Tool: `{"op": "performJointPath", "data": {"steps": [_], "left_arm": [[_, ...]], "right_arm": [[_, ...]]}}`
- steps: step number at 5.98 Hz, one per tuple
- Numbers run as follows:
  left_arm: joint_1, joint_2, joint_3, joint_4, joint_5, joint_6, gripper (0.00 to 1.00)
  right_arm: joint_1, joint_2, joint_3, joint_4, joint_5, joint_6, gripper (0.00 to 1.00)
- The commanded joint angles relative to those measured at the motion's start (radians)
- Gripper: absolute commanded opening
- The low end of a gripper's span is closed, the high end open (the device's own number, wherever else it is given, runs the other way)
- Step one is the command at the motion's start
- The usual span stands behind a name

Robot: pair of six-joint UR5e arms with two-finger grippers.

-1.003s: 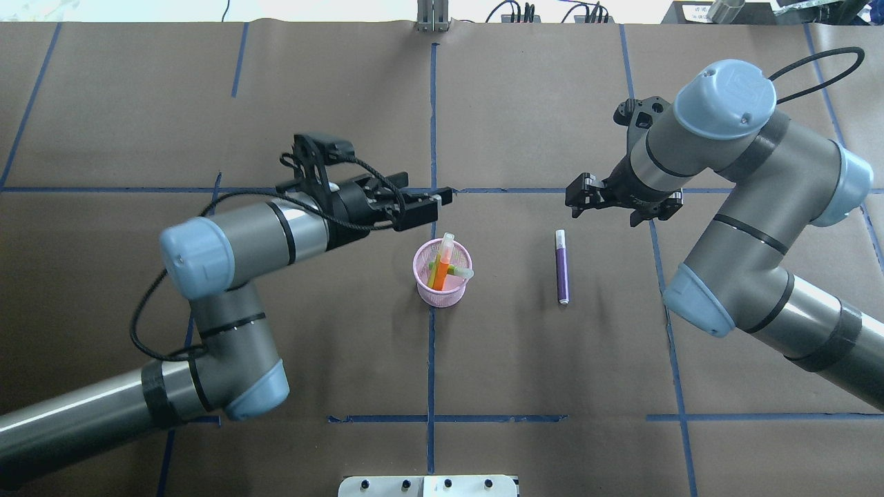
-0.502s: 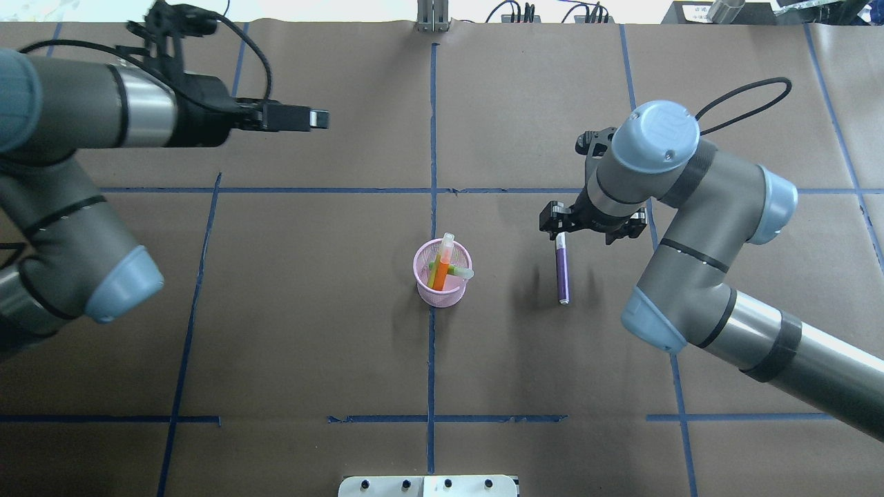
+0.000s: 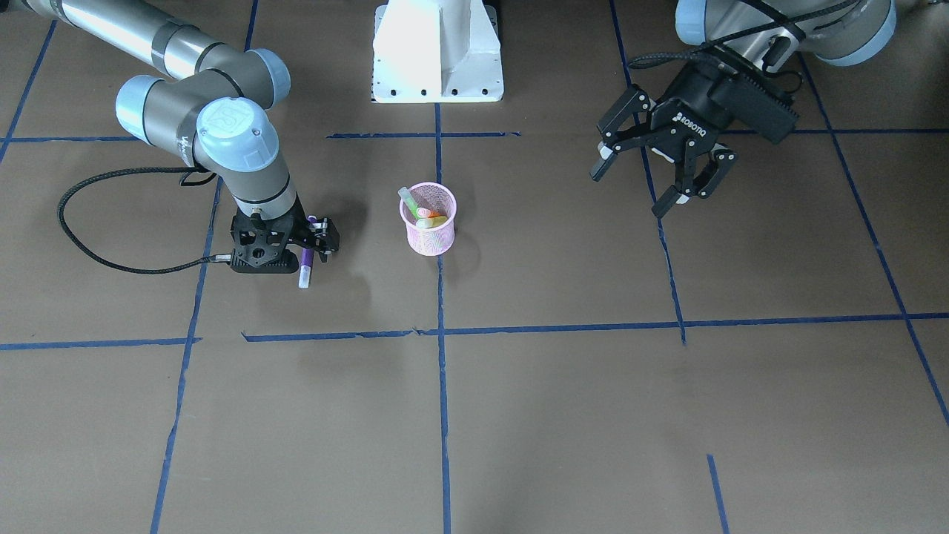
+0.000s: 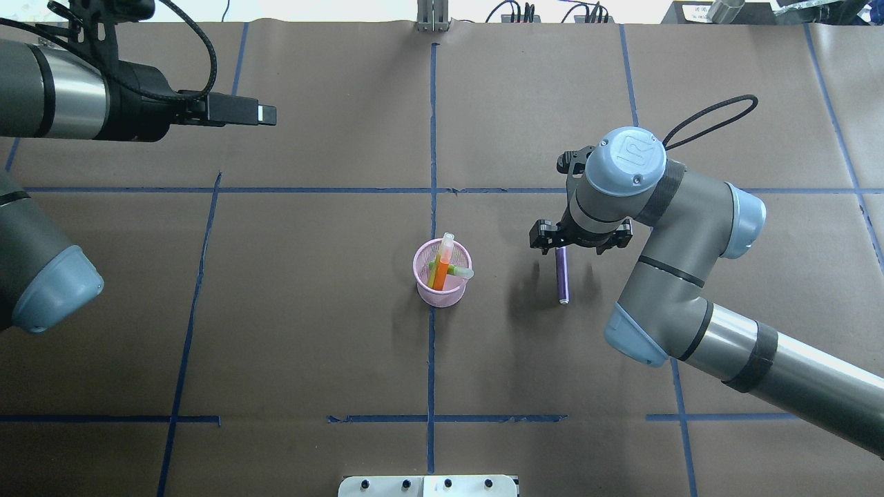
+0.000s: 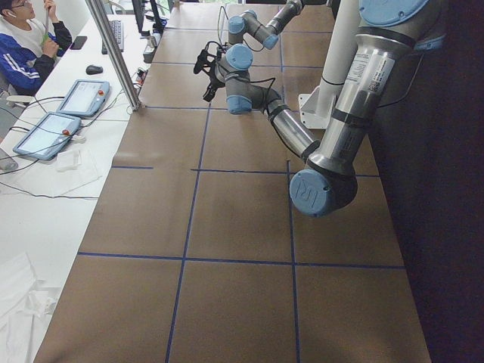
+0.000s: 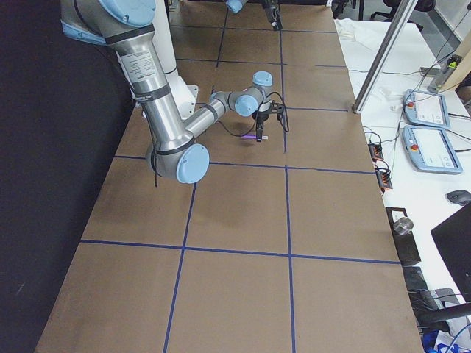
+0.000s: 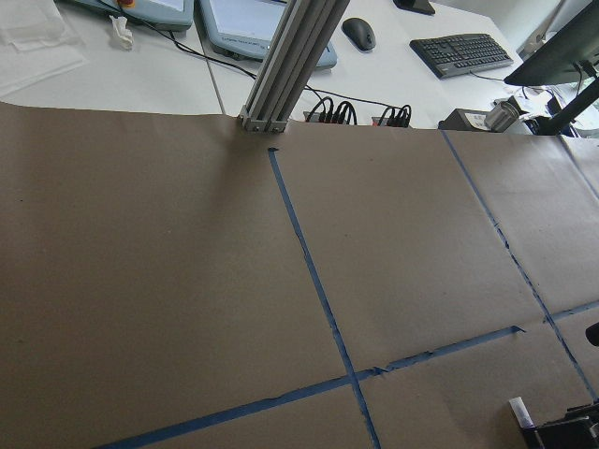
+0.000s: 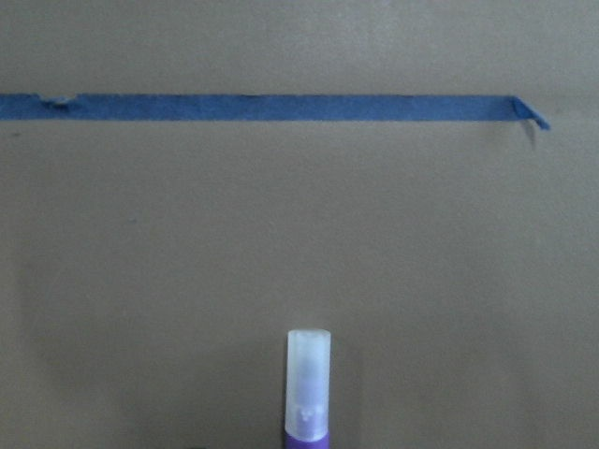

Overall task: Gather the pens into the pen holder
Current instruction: 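Withdraw the left arm while the right gripper descends over the purple marker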

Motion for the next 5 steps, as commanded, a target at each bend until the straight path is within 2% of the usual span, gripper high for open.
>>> {"op": "performJointPath", "data": {"steps": [1, 2, 3, 4, 5], "left_arm": [[-0.004, 0.009, -0.005, 0.005, -0.002, 0.003, 1.0], [-0.006, 0.009, -0.008, 0.005, -0.002, 0.003, 1.0], [-0.009, 0.009, -0.007, 0.005, -0.002, 0.003, 1.0], [-0.009, 0.011, -0.007, 0.005, -0.002, 0.003, 1.0], [-0.009, 0.011, -0.007, 0.005, -0.002, 0.003, 1.0]], "right_arm": [[-0.001, 0.012, -0.083, 0.108, 0.0, -0.007, 0.96], [-0.001, 0.013, -0.083, 0.11, 0.008, -0.005, 0.9], [0.001, 0.013, -0.083, 0.11, 0.018, -0.007, 0.77], [0.005, 0.012, -0.083, 0.11, 0.037, -0.011, 0.7], [0.013, 0.012, -0.08, 0.11, 0.048, -0.011, 0.66]]}}
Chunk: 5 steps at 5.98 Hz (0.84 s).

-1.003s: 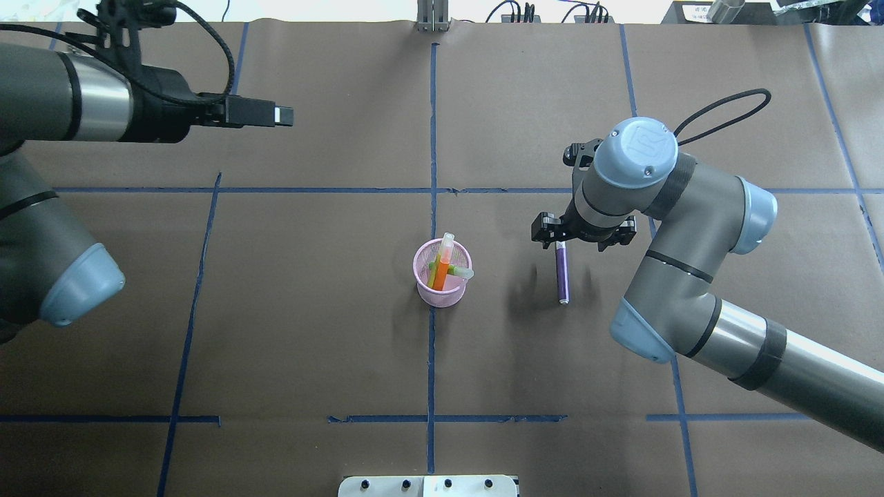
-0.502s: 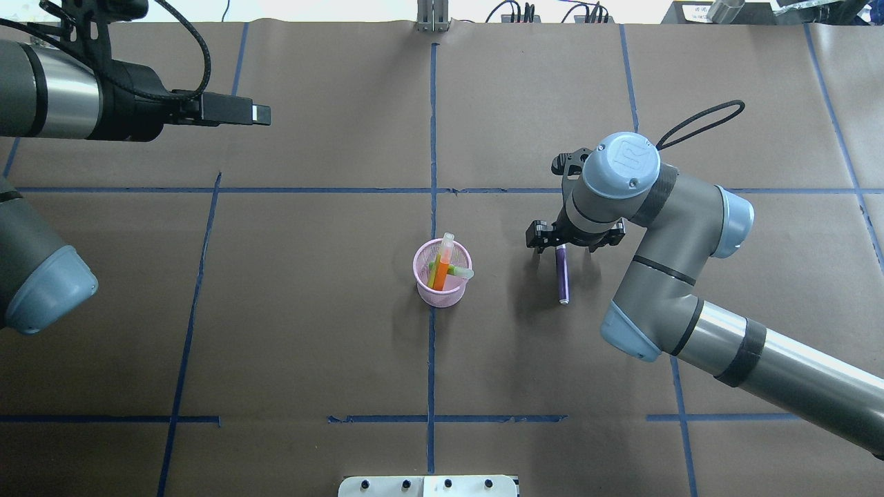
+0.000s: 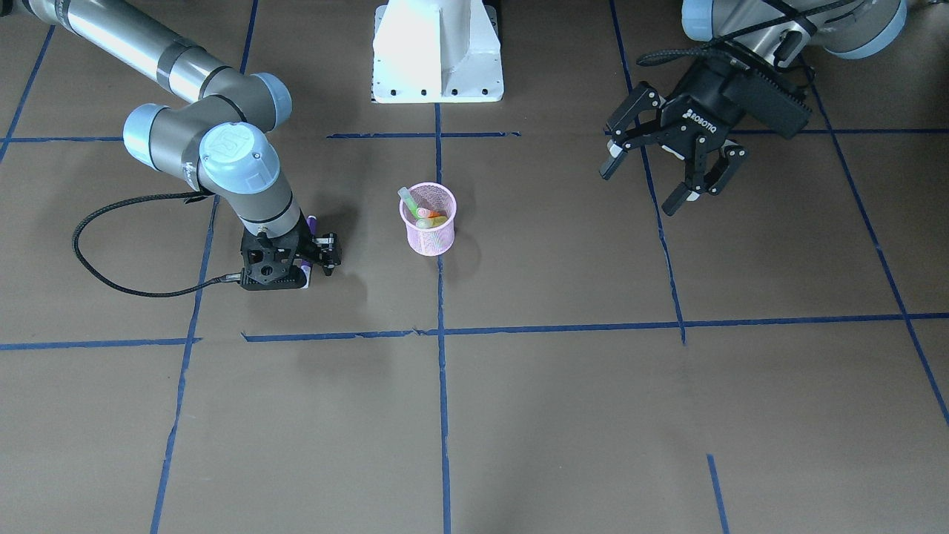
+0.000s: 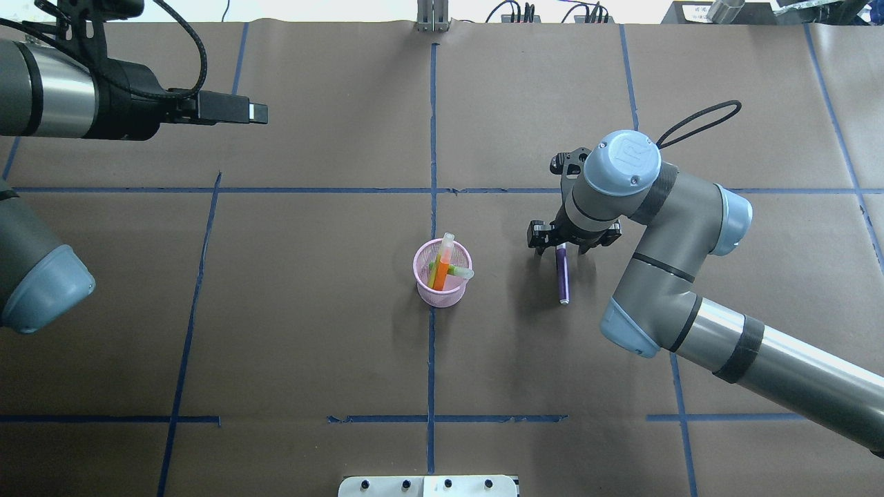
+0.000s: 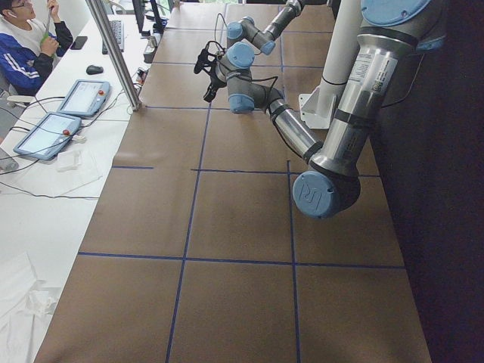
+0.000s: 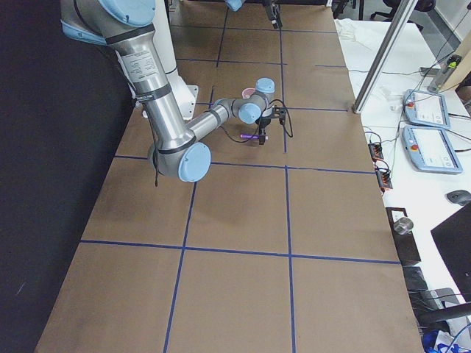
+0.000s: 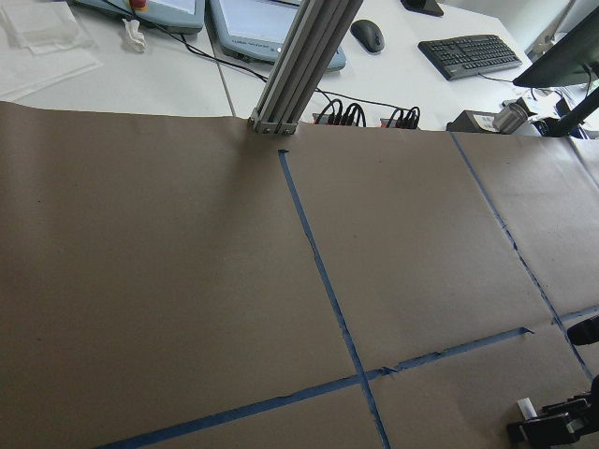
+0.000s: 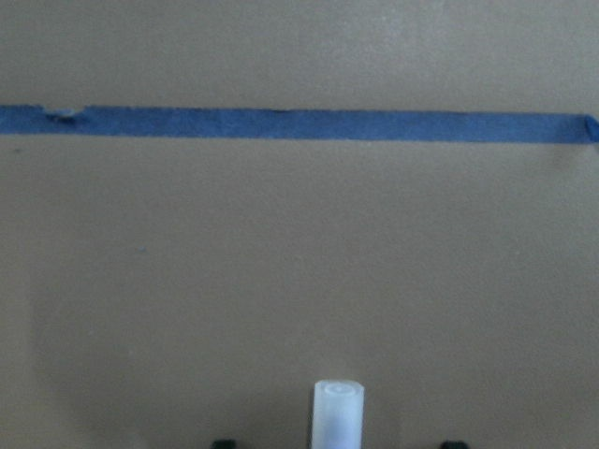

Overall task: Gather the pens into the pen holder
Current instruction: 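Close the right gripper on the purple marker's cap end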

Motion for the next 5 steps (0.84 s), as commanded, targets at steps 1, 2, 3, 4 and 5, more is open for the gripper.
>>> {"op": "performJointPath", "data": {"steps": [1, 2, 3, 4, 5], "left_arm": [[0.0, 0.0, 0.005, -0.002, 0.003, 0.0, 1.0], [0.001, 0.0, 0.008, -0.002, 0.002, 0.0, 1.0], [0.001, 0.0, 0.011, -0.003, 0.003, 0.0, 1.0], [0.001, 0.0, 0.012, -0.003, 0.003, 0.0, 1.0], [0.001, 0.0, 0.014, -0.005, 0.005, 0.0, 1.0]], "right_arm": [[0.006, 0.0, 0.003, 0.001, 0.023, -0.001, 0.64], [0.01, 0.0, 0.007, -0.002, 0.025, -0.001, 0.64], [0.015, 0.001, 0.011, -0.005, 0.034, -0.001, 0.64], [0.02, 0.001, 0.011, -0.005, 0.046, -0.001, 0.61], [0.02, 0.001, 0.011, -0.005, 0.047, -0.001, 0.55]]}}
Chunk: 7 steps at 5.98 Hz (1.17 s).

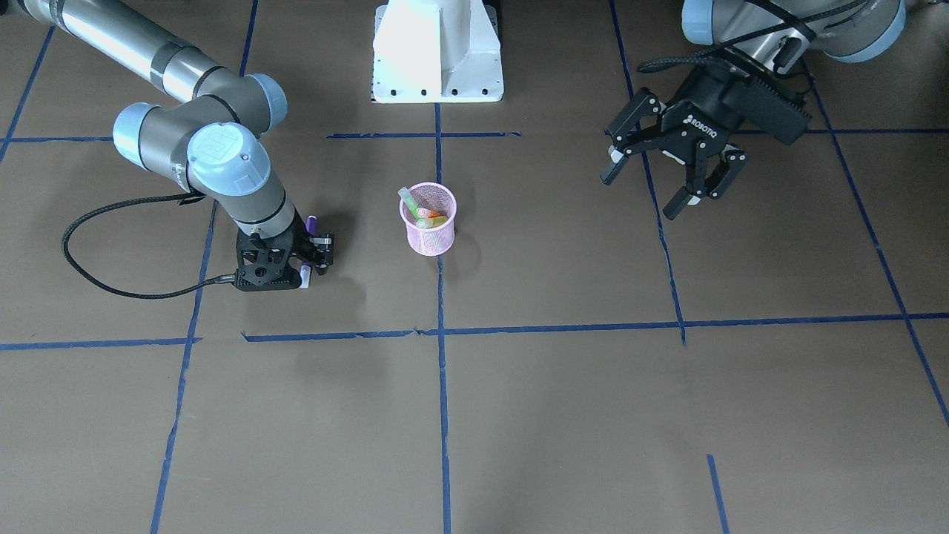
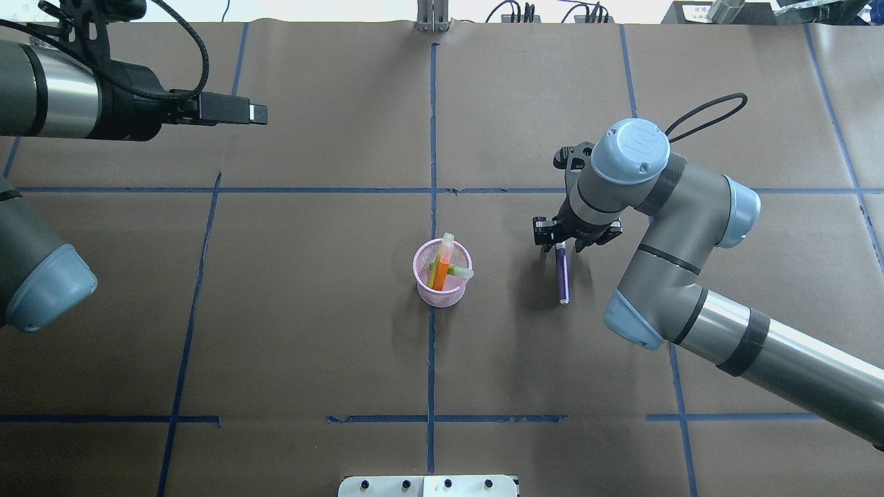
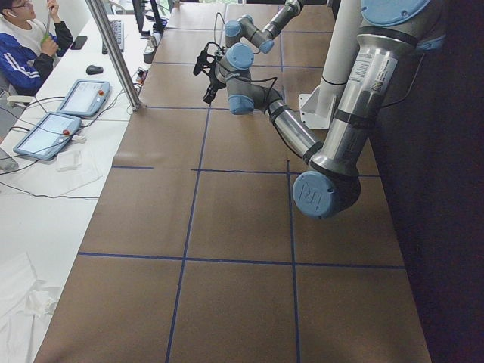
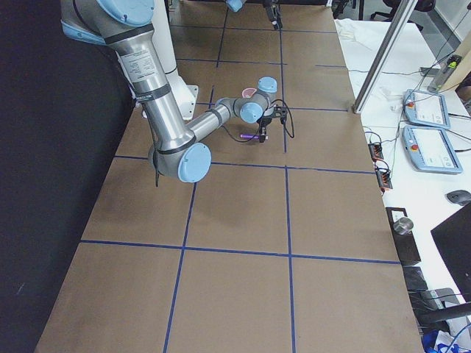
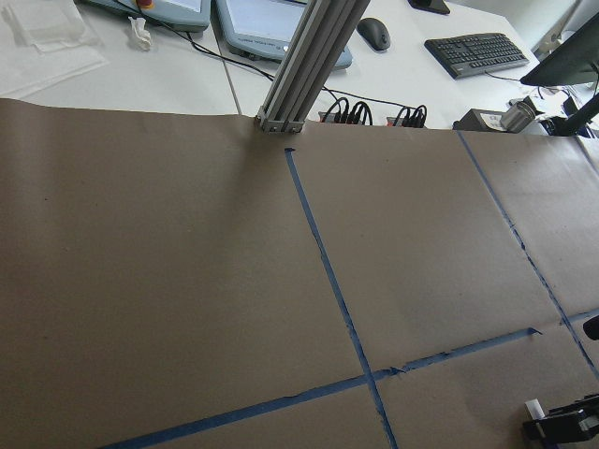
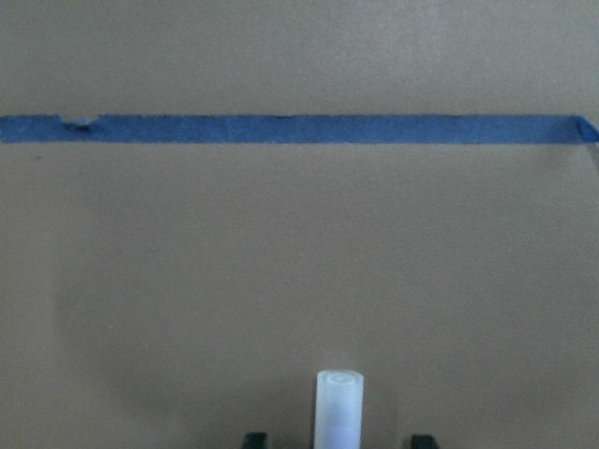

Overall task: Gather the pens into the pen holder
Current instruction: 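Close the right gripper on the purple marker's cap end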

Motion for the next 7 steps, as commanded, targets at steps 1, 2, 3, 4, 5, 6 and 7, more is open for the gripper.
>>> {"op": "performJointPath", "data": {"steps": [1, 2, 3, 4, 5, 6, 7], "left_arm": [[0.0, 0.0, 0.002, -0.003, 0.001, 0.0, 1.0], [0.0, 0.0, 0.002, -0.004, 0.0, 0.0, 1.0], [0.0, 0.0, 0.003, -0.004, 0.0, 0.0, 1.0], [0.0, 0.0, 0.003, -0.004, 0.0, 0.0, 1.0], [0.0, 0.0, 0.003, -0.006, 0.0, 0.0, 1.0], [0.0, 0.0, 0.003, -0.006, 0.001, 0.0, 1.0], [-0.001, 0.0, 0.003, -0.006, 0.0, 0.0, 1.0]], "right_arm": [[0.001, 0.0, 0.001, 0.0, 0.004, 0.0, 0.51], [0.001, 0.0, -0.001, -0.002, 0.002, 0.0, 0.51], [0.001, 0.0, -0.001, -0.002, 0.002, 0.0, 0.45], [0.0, 0.002, 0.001, -0.002, 0.0, 0.002, 0.27], [0.0, 0.009, 0.001, -0.003, -0.004, 0.012, 0.09], [0.0, 0.012, 0.002, -0.003, -0.003, 0.008, 0.01], [0.001, 0.009, 0.025, -0.005, 0.0, 0.002, 0.0]]}}
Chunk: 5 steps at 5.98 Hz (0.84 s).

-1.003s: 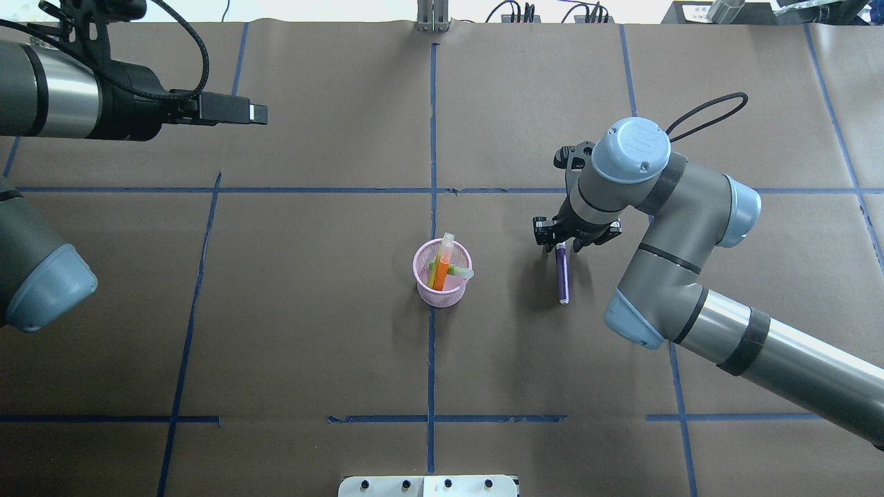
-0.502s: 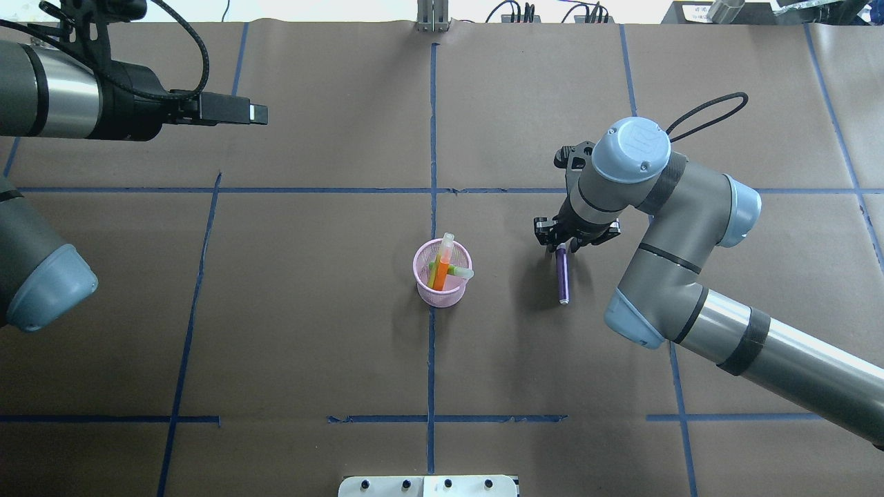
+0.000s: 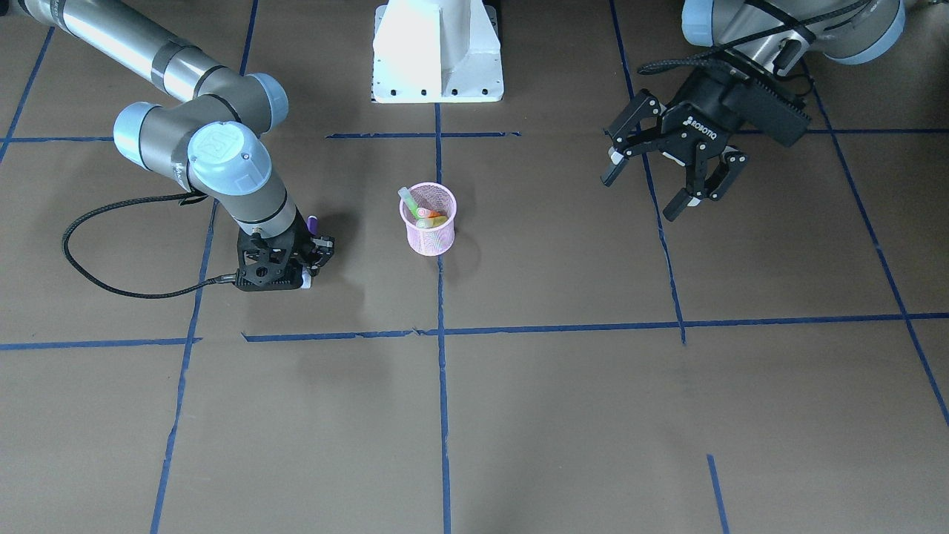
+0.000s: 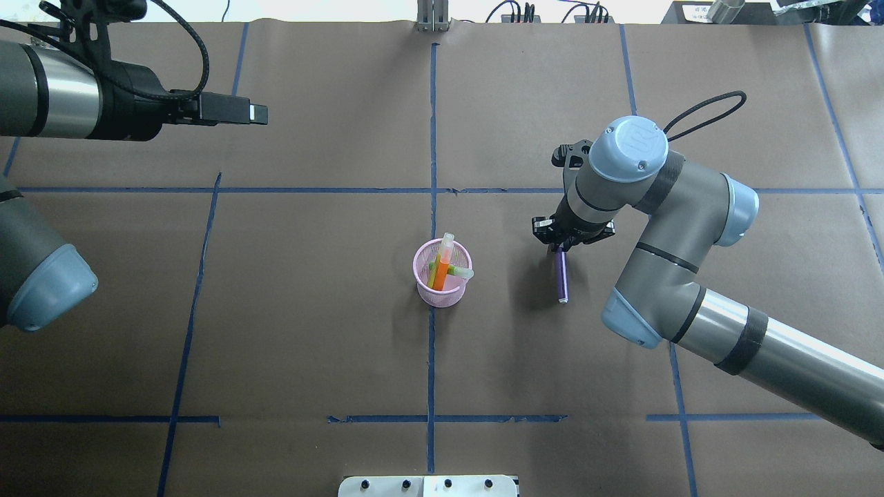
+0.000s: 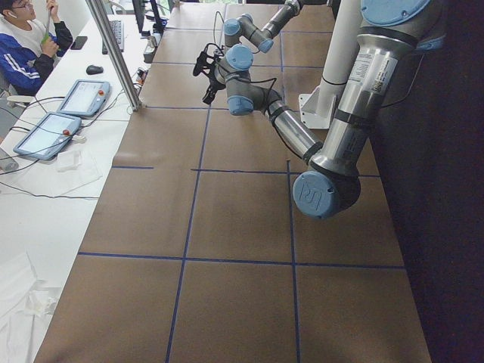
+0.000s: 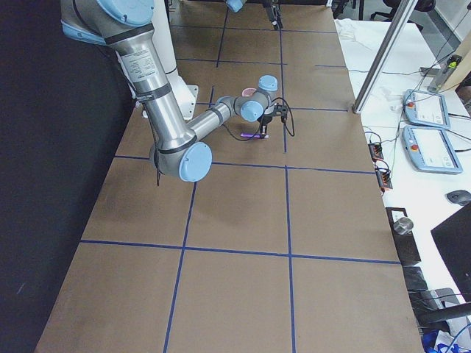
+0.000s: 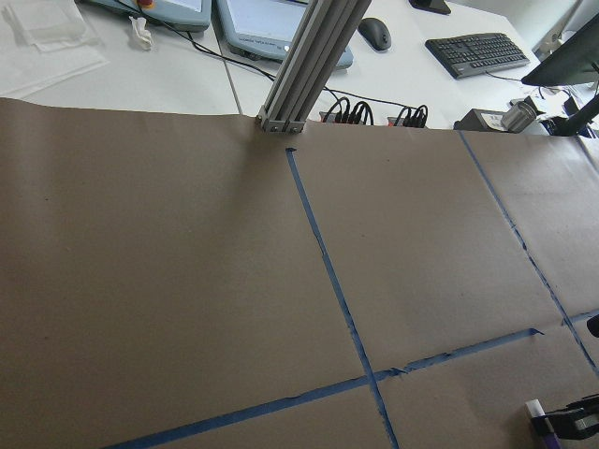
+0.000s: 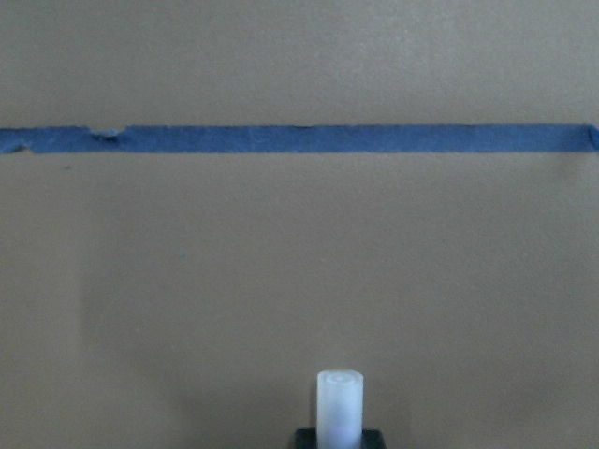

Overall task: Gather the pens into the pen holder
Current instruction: 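Lift the purple marker upright and carry it toward the pink cup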

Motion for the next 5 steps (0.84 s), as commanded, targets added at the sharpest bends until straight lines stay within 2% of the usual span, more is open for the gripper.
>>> {"op": "performJointPath", "data": {"steps": [1, 2, 3, 4, 5], "left_arm": [[-0.001, 0.0, -0.002, 0.003, -0.002, 0.0, 1.0], [-0.001, 0.002, -0.003, 0.012, -0.004, 0.0, 1.0], [-0.001, 0.032, 0.0, 0.015, -0.002, 0.0, 1.0], [-0.004, 0.052, -0.003, 0.053, -0.008, 0.003, 1.0], [-0.015, 0.055, -0.026, 0.184, -0.025, 0.07, 1.0]], "right_arm": [[0.025, -0.005, 0.094, -0.003, 0.001, -0.002, 0.0], [0.041, -0.002, 0.162, 0.012, -0.019, -0.005, 0.0], [0.044, 0.002, 0.219, 0.06, -0.1, -0.005, 0.0], [0.044, 0.001, 0.233, 0.203, -0.149, -0.006, 0.0], [0.036, -0.008, 0.233, 0.355, -0.233, -0.022, 0.0]]}}
